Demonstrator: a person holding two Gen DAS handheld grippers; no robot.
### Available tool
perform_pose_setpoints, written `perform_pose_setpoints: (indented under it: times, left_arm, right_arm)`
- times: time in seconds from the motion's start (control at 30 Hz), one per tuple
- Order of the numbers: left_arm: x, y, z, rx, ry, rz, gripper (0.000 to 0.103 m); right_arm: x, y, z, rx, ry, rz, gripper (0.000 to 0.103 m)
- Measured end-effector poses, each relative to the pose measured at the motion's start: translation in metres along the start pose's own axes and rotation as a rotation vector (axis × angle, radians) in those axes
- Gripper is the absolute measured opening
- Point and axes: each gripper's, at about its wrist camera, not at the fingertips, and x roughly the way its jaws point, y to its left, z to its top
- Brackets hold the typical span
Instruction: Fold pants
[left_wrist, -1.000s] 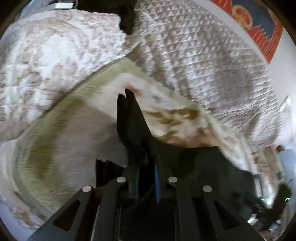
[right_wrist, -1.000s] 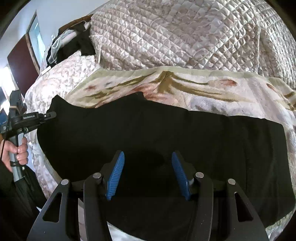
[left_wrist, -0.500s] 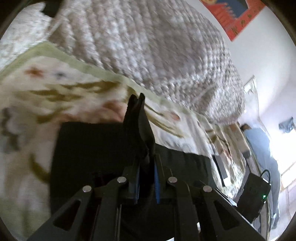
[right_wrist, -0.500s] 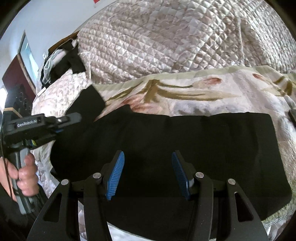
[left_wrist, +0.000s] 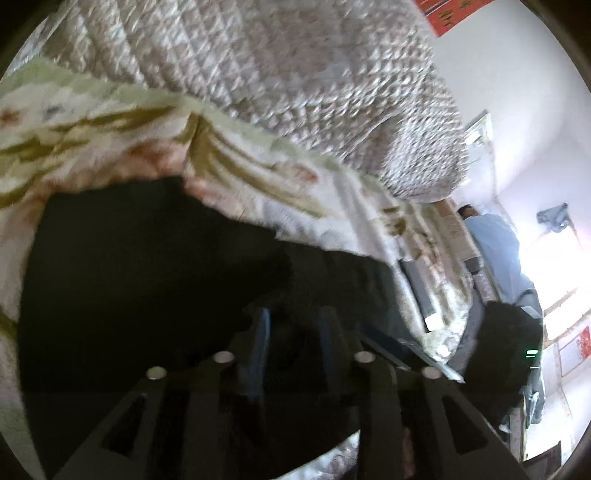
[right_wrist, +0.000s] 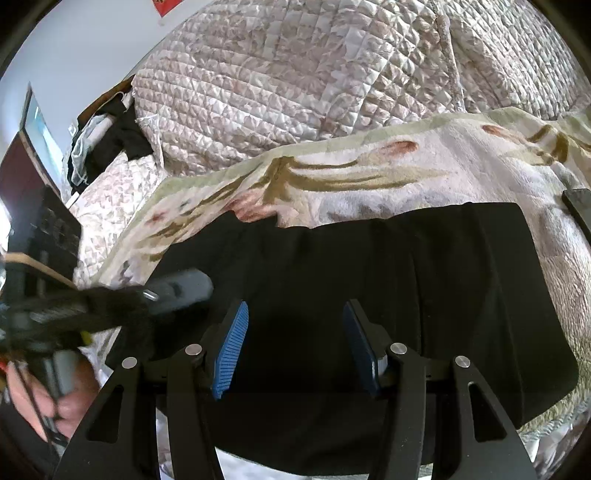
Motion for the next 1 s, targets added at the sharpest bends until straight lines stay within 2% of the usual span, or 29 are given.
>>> perform_pose_setpoints:
  times: [0.03,0.2,0.37,0.47,0.67,0.9,0.93,1.0]
  left_arm:
    - [-0.008,0.000,0.003,0.010,-0.024,0.006,0.037]
    - [-0.046,0.020,0.013,0.033,-0.137,0.146,0.041]
    - [-0.061,0.057,0.011,0.002,-0.151,0.249,0.041]
    - [-0.060,0.078,0.004,-0.016,-0.143,0.301,0.041]
    - [-0.053,0.101,-0.008,-0.031,-0.129,0.356,0.041]
    - [-0.058,0.110,-0.008,-0.057,-0.158,0.347,0.041]
    - [-0.058,0.110,-0.009,-0.057,-0.159,0.344,0.041]
    - [-0.058,0.111,-0.009,-0.055,-0.160,0.344,0.041]
  right_arm:
    - [0.000,0.001,0.000,-0.001,0.000,0.004,0.054]
    - [0.002,0.005,-0.002,-0.006,0.009,0.050,0.054]
    - [0.011,0.006,-0.004,0.037,0.043,0.144,0.054]
    - [0.018,0.006,-0.006,0.059,0.068,0.159,0.054]
    - [0.030,0.009,-0.006,0.078,0.094,0.179,0.054]
    - [0.056,0.017,0.007,0.092,0.125,0.198,0.053]
    - [0.059,0.017,0.007,0.101,0.135,0.207,0.046]
    - [0.063,0.015,0.005,0.119,0.159,0.206,0.023]
